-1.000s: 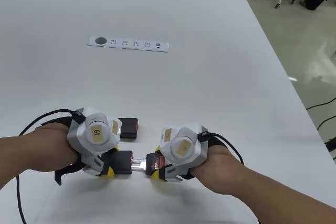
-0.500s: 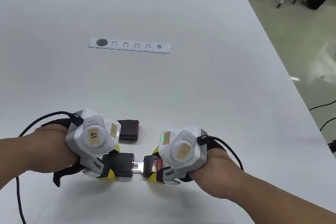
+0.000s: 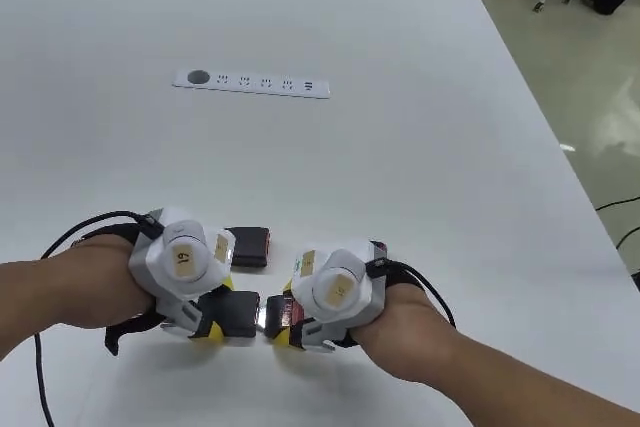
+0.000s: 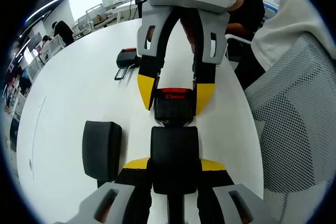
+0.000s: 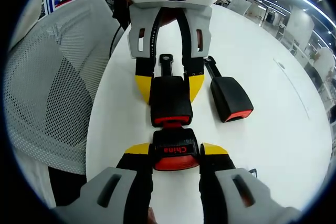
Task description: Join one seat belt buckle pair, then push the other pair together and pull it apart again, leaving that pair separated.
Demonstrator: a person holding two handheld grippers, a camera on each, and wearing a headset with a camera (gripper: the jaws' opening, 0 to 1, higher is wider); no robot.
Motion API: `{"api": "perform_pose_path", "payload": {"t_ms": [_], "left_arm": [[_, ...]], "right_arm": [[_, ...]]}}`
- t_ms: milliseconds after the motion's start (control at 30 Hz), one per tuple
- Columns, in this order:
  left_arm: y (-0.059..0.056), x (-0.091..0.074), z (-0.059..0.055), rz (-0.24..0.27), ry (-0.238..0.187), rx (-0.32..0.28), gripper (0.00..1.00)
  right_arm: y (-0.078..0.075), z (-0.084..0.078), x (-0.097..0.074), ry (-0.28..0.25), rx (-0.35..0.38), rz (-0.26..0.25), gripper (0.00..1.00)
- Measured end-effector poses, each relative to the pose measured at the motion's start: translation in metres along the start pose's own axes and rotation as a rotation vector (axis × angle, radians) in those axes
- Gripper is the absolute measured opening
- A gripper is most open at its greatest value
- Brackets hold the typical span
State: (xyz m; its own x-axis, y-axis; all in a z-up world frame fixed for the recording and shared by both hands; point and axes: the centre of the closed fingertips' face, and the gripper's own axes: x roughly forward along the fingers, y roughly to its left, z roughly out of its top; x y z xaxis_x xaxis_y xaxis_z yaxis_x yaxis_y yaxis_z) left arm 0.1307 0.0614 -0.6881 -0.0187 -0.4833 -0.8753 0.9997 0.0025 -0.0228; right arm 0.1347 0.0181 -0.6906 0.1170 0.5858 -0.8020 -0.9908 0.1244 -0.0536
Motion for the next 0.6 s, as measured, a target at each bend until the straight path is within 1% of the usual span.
{"api": "perform_pose_path", "payload": {"t_ms": [133, 167, 200, 267, 467, 500, 533, 600], "left_arm": [[-0.0001, 0.0000, -0.0001, 0.000, 0.002, 0.001, 0.33], [-0.0007, -0.0005, -0.0020, -0.005, 0.008, 0.010, 0.33], [0.0000, 0.0003, -0.0032, -0.005, 0.003, 0.007, 0.33], [0.0004, 0.0007, -0.0042, -0.006, 0.001, 0.008, 0.33], [0.0007, 0.0017, -0.0049, -0.002, 0.005, 0.005, 0.33], [0.0009, 0.0014, -0.0056, -0.003, -0.001, 0.008, 0.33], [0.0018, 0.0014, -0.0060, -0.004, -0.022, -0.003, 0.33], [0.0028, 0.0013, -0.0067, -0.001, -0.030, -0.017, 0.33]], "right_arm": [[0.0016, 0.0033, 0.0019, -0.010, 0.012, 0.002, 0.31], [-0.0038, -0.0034, -0.0002, 0.027, 0.041, -0.041, 0.31], [-0.0014, 0.0028, 0.0016, -0.001, 0.013, -0.004, 0.31], [-0.0006, 0.0028, -0.0019, -0.005, 0.013, 0.000, 0.31], [-0.0001, 0.0023, -0.0022, 0.000, 0.013, 0.000, 0.31], [0.0001, 0.0014, -0.0020, 0.003, 0.009, 0.002, 0.31], [0.0000, 0.0013, -0.0030, 0.004, 0.002, 0.005, 0.31], [0.0003, 0.0001, -0.0043, 0.017, -0.027, 0.005, 0.30]]}}
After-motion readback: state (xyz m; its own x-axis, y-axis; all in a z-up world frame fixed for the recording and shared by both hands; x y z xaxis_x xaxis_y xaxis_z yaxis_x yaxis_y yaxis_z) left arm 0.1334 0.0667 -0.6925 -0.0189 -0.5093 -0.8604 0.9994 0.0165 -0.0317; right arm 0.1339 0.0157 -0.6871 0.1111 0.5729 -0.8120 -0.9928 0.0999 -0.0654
